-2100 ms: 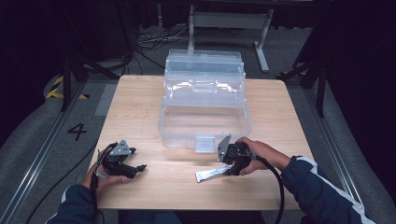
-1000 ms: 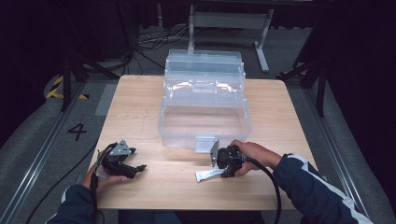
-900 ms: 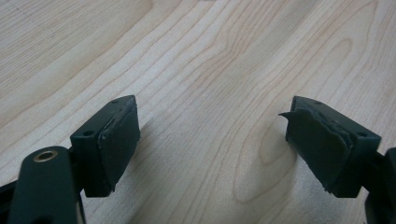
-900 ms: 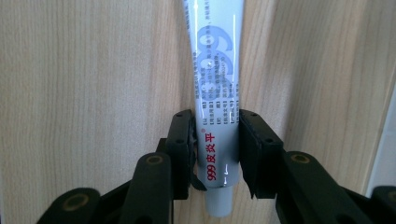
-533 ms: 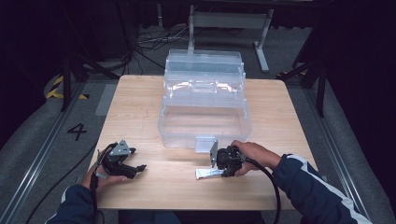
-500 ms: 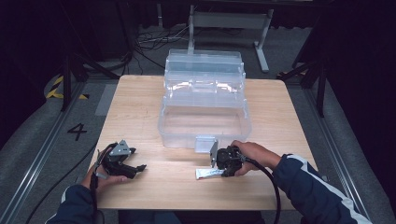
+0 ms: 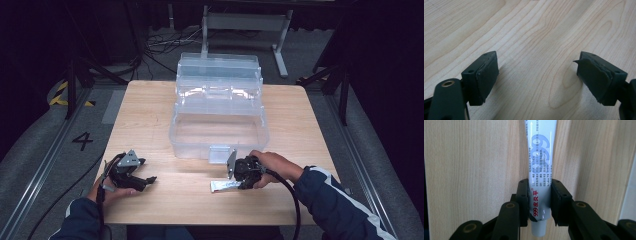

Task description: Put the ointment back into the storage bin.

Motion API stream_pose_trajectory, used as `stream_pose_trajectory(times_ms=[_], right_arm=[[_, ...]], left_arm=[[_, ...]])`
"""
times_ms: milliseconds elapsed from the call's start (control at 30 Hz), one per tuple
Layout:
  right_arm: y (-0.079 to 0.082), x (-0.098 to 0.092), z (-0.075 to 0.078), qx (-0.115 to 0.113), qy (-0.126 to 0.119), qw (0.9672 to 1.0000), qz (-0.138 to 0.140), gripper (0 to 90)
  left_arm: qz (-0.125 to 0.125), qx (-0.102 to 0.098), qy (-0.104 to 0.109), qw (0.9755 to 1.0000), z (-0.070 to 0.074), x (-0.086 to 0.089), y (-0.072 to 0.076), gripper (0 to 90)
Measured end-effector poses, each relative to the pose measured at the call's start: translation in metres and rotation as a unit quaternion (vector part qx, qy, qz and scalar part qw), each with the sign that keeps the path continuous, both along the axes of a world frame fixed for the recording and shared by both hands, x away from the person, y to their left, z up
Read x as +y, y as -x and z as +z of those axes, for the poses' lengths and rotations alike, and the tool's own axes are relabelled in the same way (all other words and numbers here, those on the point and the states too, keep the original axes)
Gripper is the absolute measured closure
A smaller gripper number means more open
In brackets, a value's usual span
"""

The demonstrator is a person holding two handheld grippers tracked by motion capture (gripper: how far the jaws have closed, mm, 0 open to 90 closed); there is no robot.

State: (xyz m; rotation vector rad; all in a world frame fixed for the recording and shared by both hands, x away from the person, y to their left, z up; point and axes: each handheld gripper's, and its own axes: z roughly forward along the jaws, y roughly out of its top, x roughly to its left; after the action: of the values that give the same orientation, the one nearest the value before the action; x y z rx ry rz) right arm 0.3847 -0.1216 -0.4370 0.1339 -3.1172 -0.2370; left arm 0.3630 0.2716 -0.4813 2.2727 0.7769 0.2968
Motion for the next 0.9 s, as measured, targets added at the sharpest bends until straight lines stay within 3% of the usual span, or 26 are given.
stream_pose_trajectory(times_ms=[433,900], right_arm=[[0.002,-0.012,0.018,-0.008,-0.019,0.9997,-0.01,71.4],[0.004,-0.03,0.06,-0.04,-0.043,0.9981,-0.017,71.4]], left_arm=[[0.0,0.0,0.0,1.0,0.0,0.0,0.0,18.0],[-0.001,0.0,0.001,1.0,0.0,0.0,0.0,18.0]])
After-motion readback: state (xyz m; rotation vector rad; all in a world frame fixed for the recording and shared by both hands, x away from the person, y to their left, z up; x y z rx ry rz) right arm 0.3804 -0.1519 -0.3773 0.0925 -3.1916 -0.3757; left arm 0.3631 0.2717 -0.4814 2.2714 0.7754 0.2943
